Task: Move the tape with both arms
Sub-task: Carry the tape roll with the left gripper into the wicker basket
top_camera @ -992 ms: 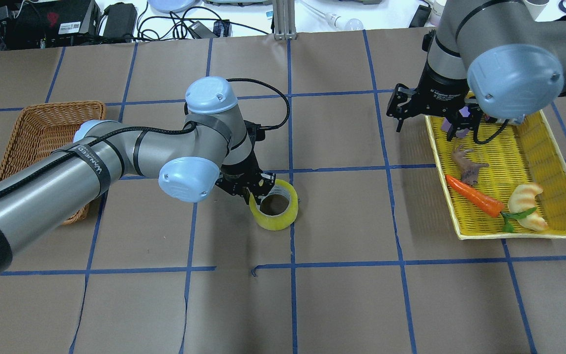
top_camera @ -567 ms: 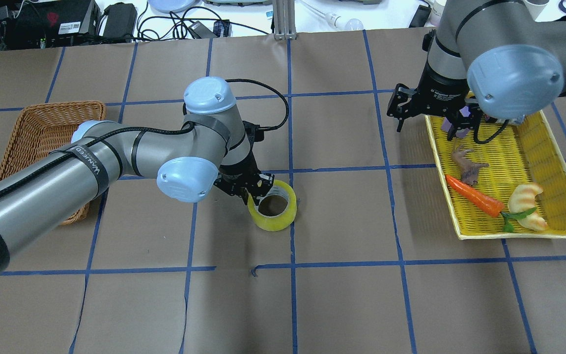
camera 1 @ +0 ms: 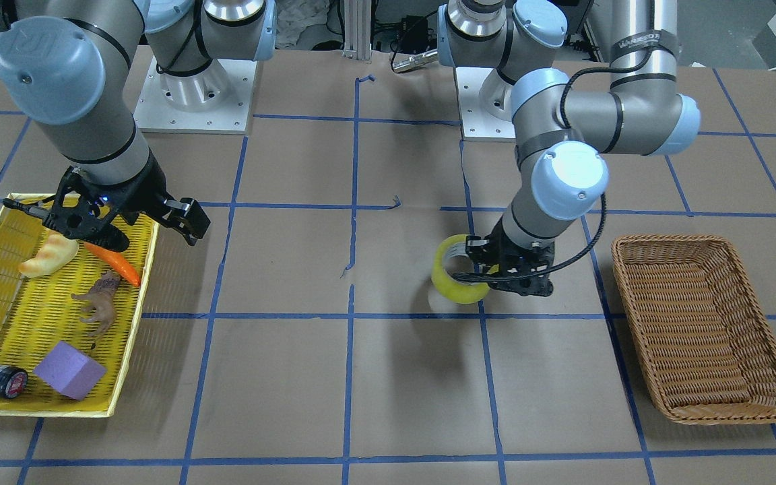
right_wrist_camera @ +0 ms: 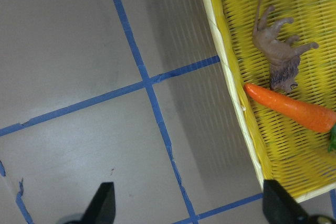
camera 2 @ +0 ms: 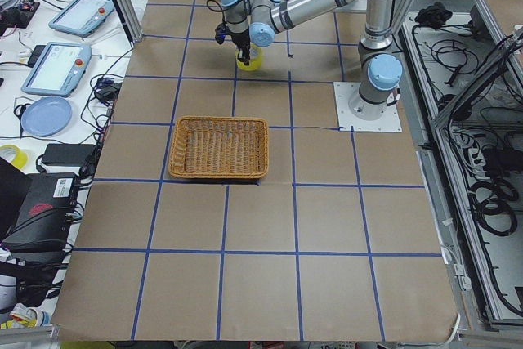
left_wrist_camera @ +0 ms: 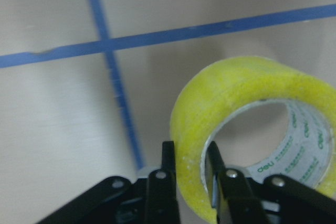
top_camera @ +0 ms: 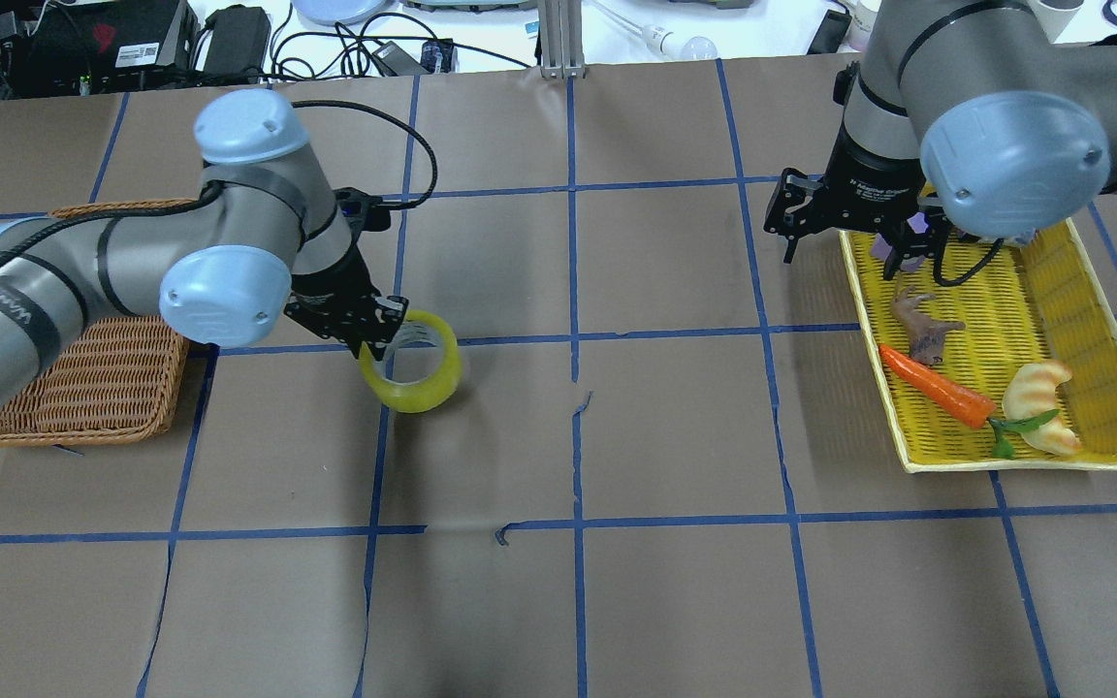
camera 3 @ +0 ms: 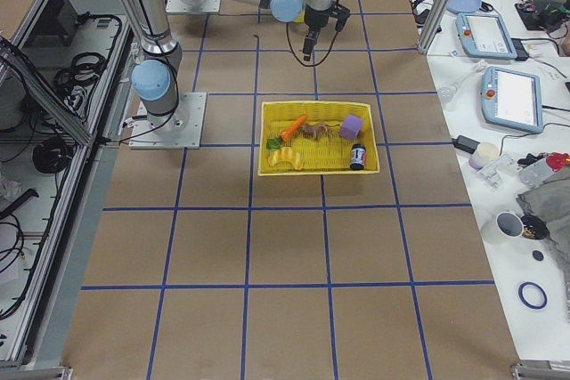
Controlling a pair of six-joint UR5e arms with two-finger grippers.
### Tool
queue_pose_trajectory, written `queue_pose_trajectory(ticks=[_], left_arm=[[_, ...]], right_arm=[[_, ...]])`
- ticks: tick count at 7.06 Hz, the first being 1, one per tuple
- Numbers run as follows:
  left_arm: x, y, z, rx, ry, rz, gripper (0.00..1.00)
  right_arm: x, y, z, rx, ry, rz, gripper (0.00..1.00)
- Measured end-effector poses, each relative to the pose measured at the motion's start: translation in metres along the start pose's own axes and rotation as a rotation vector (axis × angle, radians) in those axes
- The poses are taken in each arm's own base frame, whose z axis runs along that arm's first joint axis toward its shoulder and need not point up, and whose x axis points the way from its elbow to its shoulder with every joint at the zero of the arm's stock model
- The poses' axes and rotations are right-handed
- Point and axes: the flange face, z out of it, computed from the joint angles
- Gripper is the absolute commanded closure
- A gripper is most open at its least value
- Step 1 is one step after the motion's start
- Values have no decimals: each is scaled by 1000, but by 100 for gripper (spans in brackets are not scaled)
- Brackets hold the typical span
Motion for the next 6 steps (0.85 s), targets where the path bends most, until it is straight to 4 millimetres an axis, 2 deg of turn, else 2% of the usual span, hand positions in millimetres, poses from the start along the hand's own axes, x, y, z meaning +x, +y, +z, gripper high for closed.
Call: queue_pose_trajectory(ticks=[2,4,5,6], left_arm=[[-107,6,-23,21,-13,-4,100],[-213,26,-41,37,-19,12,100],[-257,40,-45,41,-21,33,100],[-291,53,-43,43,-19,53,100]], right_arm=[[0,0,0,0,1,-1,0],[0,-1,-3,5,-5,-1,0],[-1,0,-6,7,-18,-5,0],[-2,3,-11,13,-34,-12,0]])
